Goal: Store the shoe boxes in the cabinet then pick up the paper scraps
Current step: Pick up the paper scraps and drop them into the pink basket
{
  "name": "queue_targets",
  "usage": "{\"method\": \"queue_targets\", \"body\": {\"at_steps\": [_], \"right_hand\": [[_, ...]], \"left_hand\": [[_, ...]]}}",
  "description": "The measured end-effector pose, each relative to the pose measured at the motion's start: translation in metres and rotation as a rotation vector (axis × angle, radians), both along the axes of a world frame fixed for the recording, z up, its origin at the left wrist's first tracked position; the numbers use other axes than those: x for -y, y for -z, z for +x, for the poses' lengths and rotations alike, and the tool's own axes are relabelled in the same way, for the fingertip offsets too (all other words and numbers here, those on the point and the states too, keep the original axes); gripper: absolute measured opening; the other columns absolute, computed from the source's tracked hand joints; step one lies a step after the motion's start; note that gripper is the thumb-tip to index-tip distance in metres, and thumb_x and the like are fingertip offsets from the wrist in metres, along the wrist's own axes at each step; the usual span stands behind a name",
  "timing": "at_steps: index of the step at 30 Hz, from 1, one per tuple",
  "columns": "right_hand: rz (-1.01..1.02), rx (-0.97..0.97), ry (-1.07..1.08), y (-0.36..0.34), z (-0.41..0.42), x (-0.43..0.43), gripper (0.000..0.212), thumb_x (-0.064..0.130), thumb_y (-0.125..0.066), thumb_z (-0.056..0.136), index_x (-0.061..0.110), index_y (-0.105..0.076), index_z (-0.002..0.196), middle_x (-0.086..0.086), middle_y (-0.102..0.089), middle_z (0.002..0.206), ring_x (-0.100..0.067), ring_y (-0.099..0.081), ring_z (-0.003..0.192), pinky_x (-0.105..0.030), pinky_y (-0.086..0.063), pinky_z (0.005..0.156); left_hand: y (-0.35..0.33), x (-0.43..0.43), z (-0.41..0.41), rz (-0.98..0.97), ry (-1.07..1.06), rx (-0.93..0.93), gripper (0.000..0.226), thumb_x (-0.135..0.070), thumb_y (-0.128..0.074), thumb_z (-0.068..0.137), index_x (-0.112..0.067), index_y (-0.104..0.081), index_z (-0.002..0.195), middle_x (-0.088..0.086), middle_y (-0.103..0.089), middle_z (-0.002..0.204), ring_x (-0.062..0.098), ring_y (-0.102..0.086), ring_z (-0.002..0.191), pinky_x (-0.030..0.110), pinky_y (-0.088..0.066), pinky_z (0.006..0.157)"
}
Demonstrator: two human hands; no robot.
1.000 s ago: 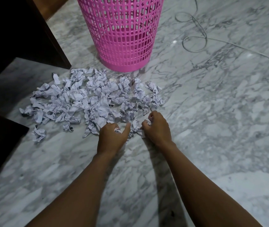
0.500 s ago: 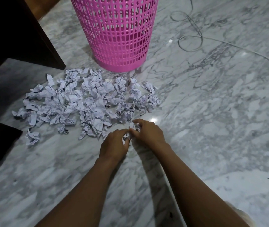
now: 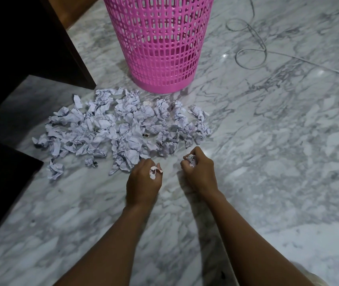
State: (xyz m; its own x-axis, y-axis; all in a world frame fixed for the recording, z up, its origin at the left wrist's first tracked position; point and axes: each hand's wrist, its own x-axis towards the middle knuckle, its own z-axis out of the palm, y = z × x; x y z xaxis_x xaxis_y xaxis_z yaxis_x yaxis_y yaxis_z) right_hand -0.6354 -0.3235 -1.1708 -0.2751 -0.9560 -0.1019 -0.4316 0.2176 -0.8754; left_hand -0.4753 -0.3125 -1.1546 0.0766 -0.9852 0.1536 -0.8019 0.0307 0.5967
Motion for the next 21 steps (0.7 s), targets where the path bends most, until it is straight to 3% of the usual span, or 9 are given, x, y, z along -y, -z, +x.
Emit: {"method": "queue_targets", "body": {"at_steps": [2,4,7,9,12,16,21], "right_hand": [[-0.002,0.005,-0.013,-0.008,0.003,0.008,0.013,0.011,-0.063,0.081,0.014,-0.051,0.085,0.002,-0.049,0.062,-0.01,-0.038,0.051,-0.021,-0.034,0.053],[-0.021,-0.007,-0.047,-0.017,0.01,0.019,0.014,0.012,-0.061,0.084,0.021,-0.055,0.093,0.002,-0.053,0.066,-0.007,-0.038,0.051,-0.019,-0.033,0.052],[-0.053,-0.135,-0.152,-0.025,0.021,0.036,0.027,0.016,-0.059,0.088,0.025,-0.062,0.113,-0.003,-0.066,0.101,-0.015,-0.057,0.078,-0.027,-0.041,0.067],[-0.037,-0.266,-0.234,-0.027,0.026,0.048,0.031,0.024,-0.059,0.093,0.025,-0.061,0.125,-0.002,-0.059,0.126,-0.021,-0.061,0.1,-0.03,-0.045,0.075],[0.046,-0.454,-0.386,-0.021,0.031,0.056,0.044,0.047,-0.06,0.093,0.031,-0.054,0.134,0.003,-0.046,0.142,-0.021,-0.061,0.109,-0.03,-0.047,0.076],[0.088,-0.539,-0.444,-0.002,0.034,0.044,0.047,0.052,-0.06,0.092,0.035,-0.052,0.135,0.008,-0.054,0.131,-0.016,-0.063,0.103,-0.028,-0.048,0.072],[0.034,-0.361,-0.294,0.001,0.03,0.034,0.027,0.035,-0.064,0.09,0.028,-0.064,0.116,0.007,-0.065,0.105,-0.012,-0.056,0.086,-0.025,-0.035,0.069]], "left_hand": [[-0.001,0.004,0.008,-0.052,-0.089,0.04,0.018,-0.017,-0.067,0.086,-0.008,-0.055,0.076,0.01,-0.059,0.079,0.036,-0.055,0.075,0.036,-0.042,0.056],[-0.002,0.009,0.015,-0.007,-0.176,0.063,0.016,-0.024,-0.067,0.086,-0.011,-0.058,0.086,0.01,-0.061,0.087,0.035,-0.057,0.081,0.036,-0.044,0.059],[0.0,0.015,0.024,0.099,-0.255,0.032,0.024,-0.027,-0.062,0.088,-0.02,-0.059,0.111,0.007,-0.065,0.105,0.033,-0.058,0.096,0.039,-0.05,0.069],[-0.001,0.019,0.029,0.144,-0.266,0.019,0.044,-0.028,-0.059,0.092,-0.024,-0.051,0.135,0.007,-0.062,0.125,0.033,-0.056,0.111,0.043,-0.052,0.082],[-0.001,0.026,0.035,0.287,-0.205,0.049,0.057,-0.039,-0.051,0.097,-0.031,-0.032,0.15,0.005,-0.053,0.14,0.031,-0.051,0.123,0.042,-0.049,0.092],[0.007,0.026,0.044,0.383,-0.17,0.046,0.052,-0.046,-0.053,0.094,-0.035,-0.041,0.143,0.006,-0.058,0.133,0.031,-0.054,0.119,0.04,-0.049,0.09],[0.014,0.029,0.044,0.278,-0.168,0.051,0.025,-0.037,-0.056,0.091,-0.029,-0.057,0.115,0.006,-0.062,0.112,0.033,-0.058,0.104,0.04,-0.052,0.078]]}}
